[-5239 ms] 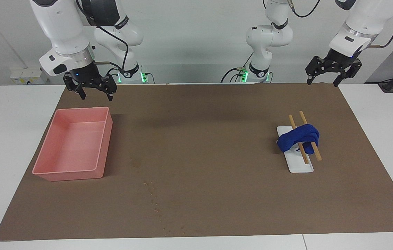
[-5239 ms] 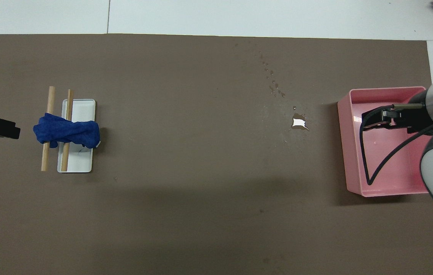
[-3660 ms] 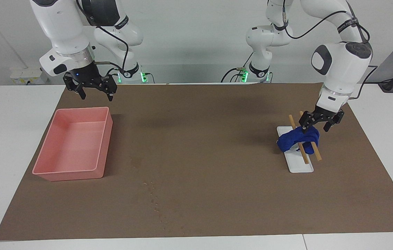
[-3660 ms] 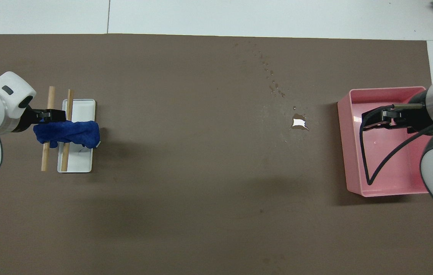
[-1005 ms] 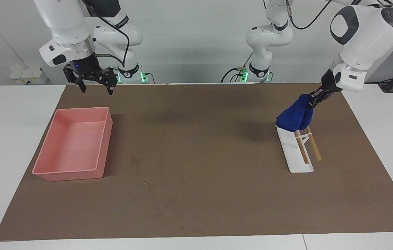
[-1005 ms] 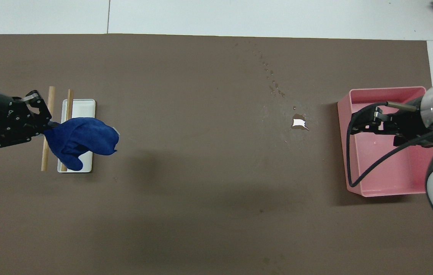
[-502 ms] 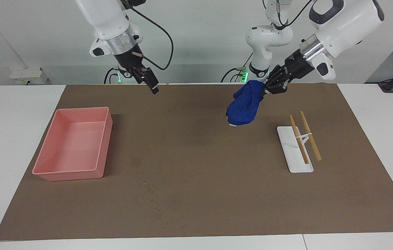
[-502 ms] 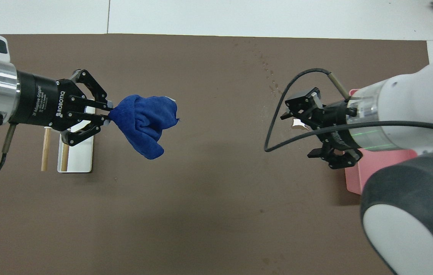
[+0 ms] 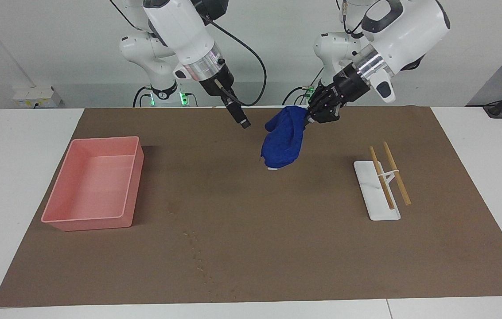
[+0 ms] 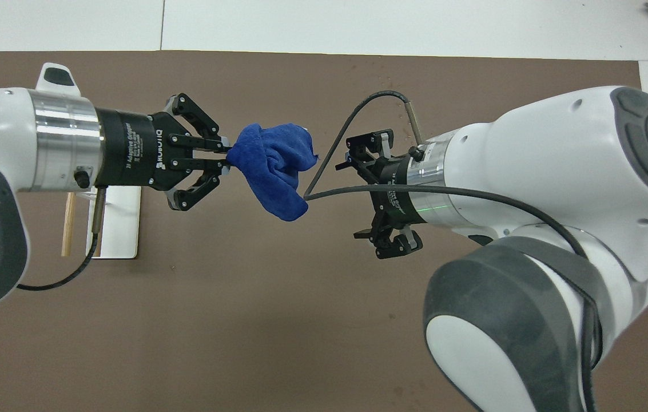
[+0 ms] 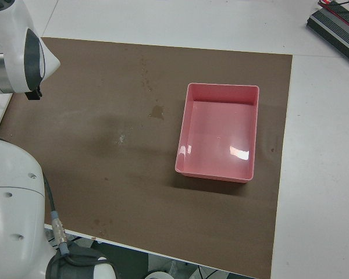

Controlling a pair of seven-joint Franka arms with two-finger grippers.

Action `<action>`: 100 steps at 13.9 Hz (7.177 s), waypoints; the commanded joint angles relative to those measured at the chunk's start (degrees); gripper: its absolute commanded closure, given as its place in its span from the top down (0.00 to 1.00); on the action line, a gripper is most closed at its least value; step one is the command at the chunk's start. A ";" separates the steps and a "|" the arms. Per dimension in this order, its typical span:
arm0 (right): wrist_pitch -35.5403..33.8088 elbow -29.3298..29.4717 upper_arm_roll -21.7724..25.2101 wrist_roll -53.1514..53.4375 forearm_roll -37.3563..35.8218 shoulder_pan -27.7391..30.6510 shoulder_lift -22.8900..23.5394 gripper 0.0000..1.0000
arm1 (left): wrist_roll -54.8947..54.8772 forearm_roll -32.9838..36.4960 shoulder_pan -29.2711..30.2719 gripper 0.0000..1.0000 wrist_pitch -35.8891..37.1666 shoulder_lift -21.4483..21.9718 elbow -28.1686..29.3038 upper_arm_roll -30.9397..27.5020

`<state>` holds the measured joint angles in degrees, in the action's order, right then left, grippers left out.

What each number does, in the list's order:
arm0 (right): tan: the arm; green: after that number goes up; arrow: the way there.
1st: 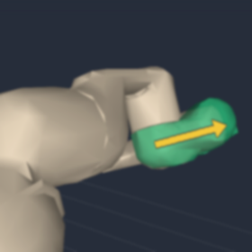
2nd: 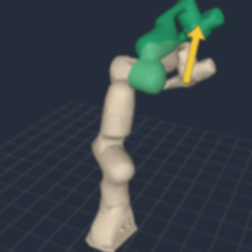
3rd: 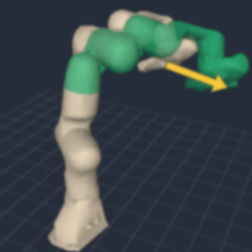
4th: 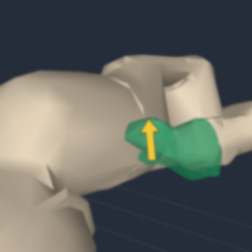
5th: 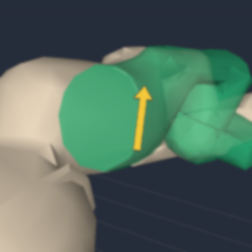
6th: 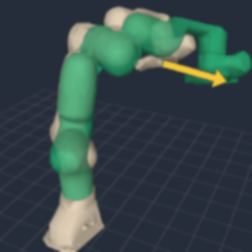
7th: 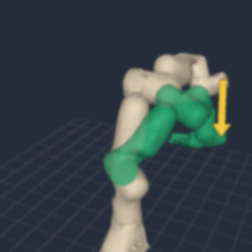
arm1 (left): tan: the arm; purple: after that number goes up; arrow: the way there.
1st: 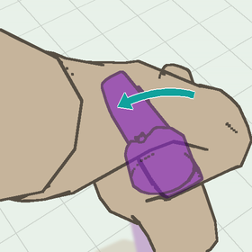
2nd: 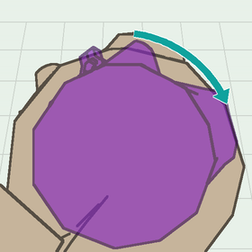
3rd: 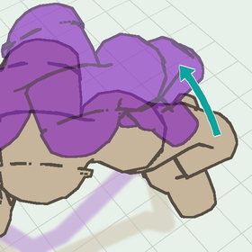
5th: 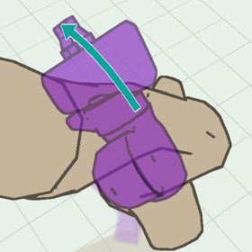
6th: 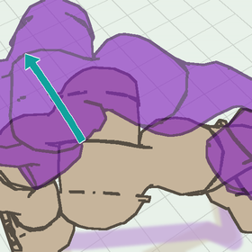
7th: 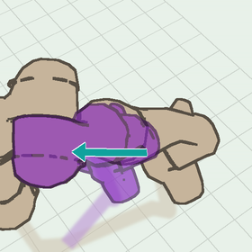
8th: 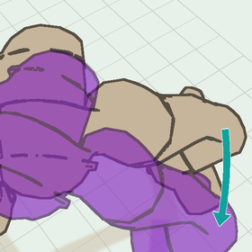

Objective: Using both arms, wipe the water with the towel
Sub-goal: 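Carry the towel toward the center while the right gripper reaches it, then grasp the blue towel with the right gripper beside the left gripper, then open the left gripper and pull the towel away with the right gripper, then wipe the towel over the white spot while the left gripper withdraws, then carry the blue towel into the pink bin with the right gripper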

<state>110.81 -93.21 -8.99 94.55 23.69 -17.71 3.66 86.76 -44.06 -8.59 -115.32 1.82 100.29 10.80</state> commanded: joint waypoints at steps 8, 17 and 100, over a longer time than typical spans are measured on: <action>3.80 1.28 0.20 6.52 4.44 -3.12 3.72 1.00 | 1.83 -3.14 -6.35 0.00 -2.54 6.09 7.29 -0.61; 7.92 2.15 0.29 5.82 3.03 -1.98 4.95 1.00 | 3.15 -3.14 -7.06 0.00 -2.36 7.93 9.75 -0.78; 6.60 -30.45 0.81 -91.30 -21.05 37.84 -3.05 0.00 | -91.77 40.89 9.82 1.00 28.40 1.08 -9.58 -4.74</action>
<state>115.39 -122.68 -7.62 4.12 1.47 19.71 -0.65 -3.90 -2.77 0.80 -87.56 1.68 89.63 6.09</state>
